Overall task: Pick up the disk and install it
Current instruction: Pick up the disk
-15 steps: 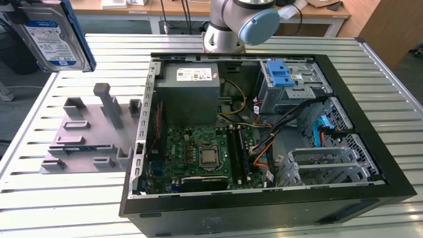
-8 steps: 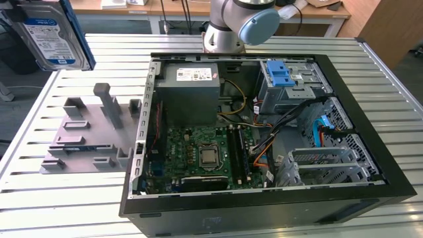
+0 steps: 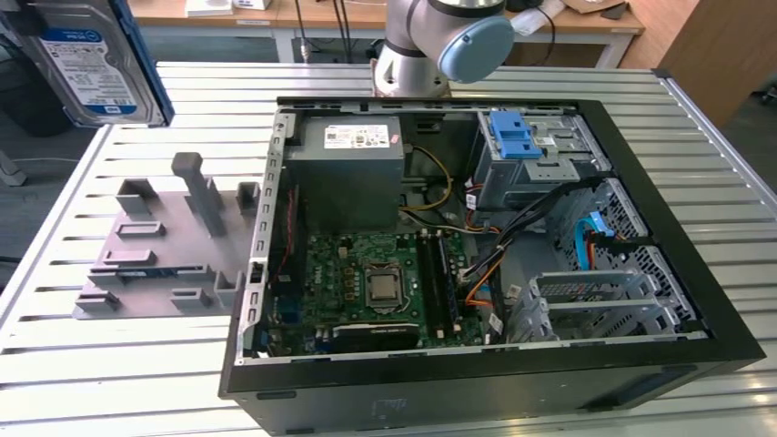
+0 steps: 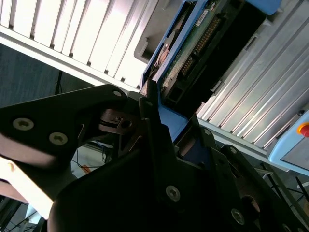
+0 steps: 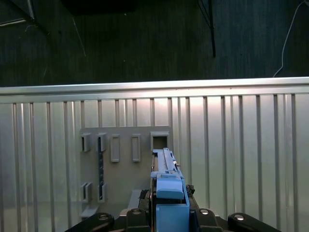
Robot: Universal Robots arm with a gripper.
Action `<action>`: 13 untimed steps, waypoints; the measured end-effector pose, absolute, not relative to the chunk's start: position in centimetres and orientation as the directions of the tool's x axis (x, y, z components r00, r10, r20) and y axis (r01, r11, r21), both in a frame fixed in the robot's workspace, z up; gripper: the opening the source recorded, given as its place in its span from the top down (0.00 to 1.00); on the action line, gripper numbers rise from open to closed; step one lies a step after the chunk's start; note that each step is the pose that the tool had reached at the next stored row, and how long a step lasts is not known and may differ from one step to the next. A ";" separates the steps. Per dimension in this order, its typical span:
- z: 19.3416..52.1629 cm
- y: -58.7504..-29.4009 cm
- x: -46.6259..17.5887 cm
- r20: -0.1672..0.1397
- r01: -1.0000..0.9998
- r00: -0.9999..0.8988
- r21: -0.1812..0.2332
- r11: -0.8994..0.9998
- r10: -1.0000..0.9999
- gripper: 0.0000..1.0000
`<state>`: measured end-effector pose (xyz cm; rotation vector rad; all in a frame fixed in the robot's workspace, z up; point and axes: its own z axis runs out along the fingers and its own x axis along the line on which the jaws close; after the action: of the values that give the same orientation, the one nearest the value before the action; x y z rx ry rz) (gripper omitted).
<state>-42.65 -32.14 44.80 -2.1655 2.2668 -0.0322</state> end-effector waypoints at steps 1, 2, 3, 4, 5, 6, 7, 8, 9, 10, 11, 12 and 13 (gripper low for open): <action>44.9 -32.1 -42.6 0.009 -0.999 -0.046 -0.019 0.046 -0.999 0.64; 44.9 -32.1 -42.6 0.009 -0.999 -0.046 -0.019 0.046 -0.999 0.64; 45.0 -32.1 -42.6 0.009 -0.999 -0.046 -0.019 0.046 -0.999 0.64; 45.0 -32.1 -42.6 0.010 -0.999 -0.046 -0.019 0.046 -0.999 0.64; 45.1 -32.1 -42.6 0.009 -0.999 -0.046 -0.019 0.046 -0.999 0.64; 45.2 -32.1 -42.6 0.009 -0.999 -0.046 -0.019 0.046 -0.999 0.64; 45.2 -32.1 -42.6 0.009 -0.999 -0.046 -0.019 0.046 -0.999 0.64; 45.3 -32.1 -42.6 0.009 -0.999 -0.046 -0.019 0.046 -0.999 0.64; 45.4 -32.1 -42.6 0.009 -0.999 -0.046 -0.019 0.046 -0.999 0.64; 45.5 -32.1 -42.6 0.009 -0.999 -0.046 -0.019 0.046 -0.999 0.64; 45.6 -32.1 -42.6 0.009 -0.999 -0.046 -0.019 0.046 -0.999 0.64; 45.8 -32.1 -42.6 0.009 -0.999 -0.046 -0.019 0.046 -0.999 0.64; 45.9 -32.1 -42.6 0.009 -0.999 -0.046 -0.019 0.046 -0.999 0.64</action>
<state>-42.65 -32.14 45.92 -2.1655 2.2667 -0.0322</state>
